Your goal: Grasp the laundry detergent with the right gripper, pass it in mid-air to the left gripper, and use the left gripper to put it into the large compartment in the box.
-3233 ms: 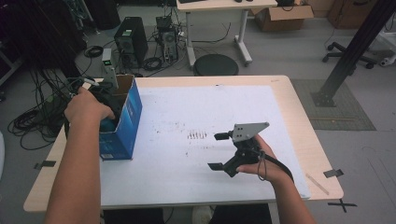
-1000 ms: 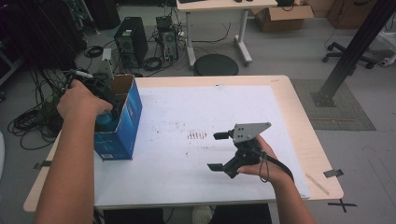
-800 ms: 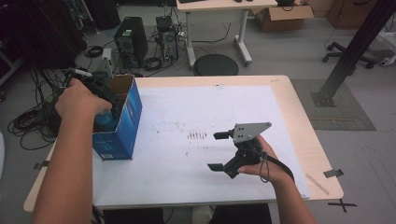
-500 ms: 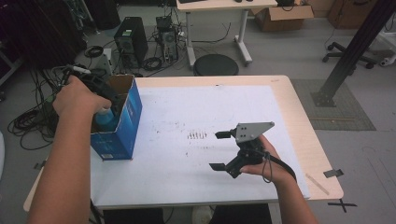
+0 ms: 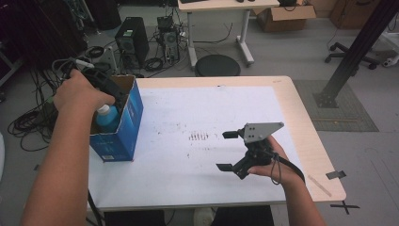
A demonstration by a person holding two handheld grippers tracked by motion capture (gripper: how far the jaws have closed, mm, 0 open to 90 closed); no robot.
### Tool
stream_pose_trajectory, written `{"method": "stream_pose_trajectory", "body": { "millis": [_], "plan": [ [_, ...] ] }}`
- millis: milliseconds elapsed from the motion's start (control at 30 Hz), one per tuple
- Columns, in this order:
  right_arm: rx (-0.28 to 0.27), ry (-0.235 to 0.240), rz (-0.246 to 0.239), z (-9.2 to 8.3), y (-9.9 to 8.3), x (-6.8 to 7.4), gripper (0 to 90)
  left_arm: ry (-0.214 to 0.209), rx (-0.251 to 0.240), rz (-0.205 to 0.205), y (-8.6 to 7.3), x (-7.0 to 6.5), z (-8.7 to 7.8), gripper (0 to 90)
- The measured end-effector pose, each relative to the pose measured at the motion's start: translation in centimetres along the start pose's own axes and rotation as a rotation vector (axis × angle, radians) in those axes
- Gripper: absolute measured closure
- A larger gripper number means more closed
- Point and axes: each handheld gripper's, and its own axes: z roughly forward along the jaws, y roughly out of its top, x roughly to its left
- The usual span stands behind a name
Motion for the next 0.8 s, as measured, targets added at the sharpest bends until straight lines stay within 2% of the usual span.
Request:
{"method": "stream_pose_trajectory", "body": {
  "millis": [233, 367, 400, 433, 467, 600, 633, 667, 733, 767, 800],
  "plan": [
    [0.005, -0.024, -0.005, -1.4, 0.5, -0.2, 0.4, 0.018, -0.008, 0.049, -0.1, -1.4, -1.2, 3.1],
    [0.019, -0.040, -0.008, -2.4, 0.8, -0.4, 0.5, 0.018, -0.010, 0.105, -0.1, -2.6, -2.0, 0.4],
    [0.025, -0.044, -0.005, -2.6, 1.0, -0.4, 0.5, 0.018, -0.011, 0.123, -0.1, -3.0, -2.2, 0.3],
    [0.037, -0.053, -0.008, -3.2, 1.3, -0.6, 0.5, 0.016, -0.016, 0.160, -0.1, -3.8, -2.6, 0.2],
    [0.037, -0.053, -0.008, -3.2, 1.3, -0.6, 0.5, 0.016, -0.016, 0.160, -0.1, -3.8, -2.6, 0.2],
    [0.079, -0.067, -0.022, -4.3, 2.2, -1.0, 0.7, 0.013, -0.029, 0.241, -0.2, -5.8, -3.4, 0.2],
    [0.106, -0.077, -0.030, -4.9, 2.7, -1.3, 0.8, 0.011, -0.036, 0.289, -0.3, -7.0, -3.7, 0.2],
    [0.106, -0.077, -0.030, -4.9, 2.7, -1.3, 0.8, 0.011, -0.036, 0.289, -0.3, -7.0, -3.7, 0.2],
    [0.132, -0.088, -0.038, -5.5, 3.3, -1.7, 0.8, 0.004, -0.044, 0.344, -0.4, -8.1, -3.9, 0.2],
    [0.164, -0.098, -0.048, -6.2, 4.0, -2.2, 0.8, -0.011, -0.046, 0.406, -0.5, -9.2, -4.0, 0.2],
    [0.164, -0.098, -0.048, -6.2, 4.0, -2.2, 0.8, -0.011, -0.046, 0.406, -0.5, -9.2, -4.0, 0.2]
  ]
}}
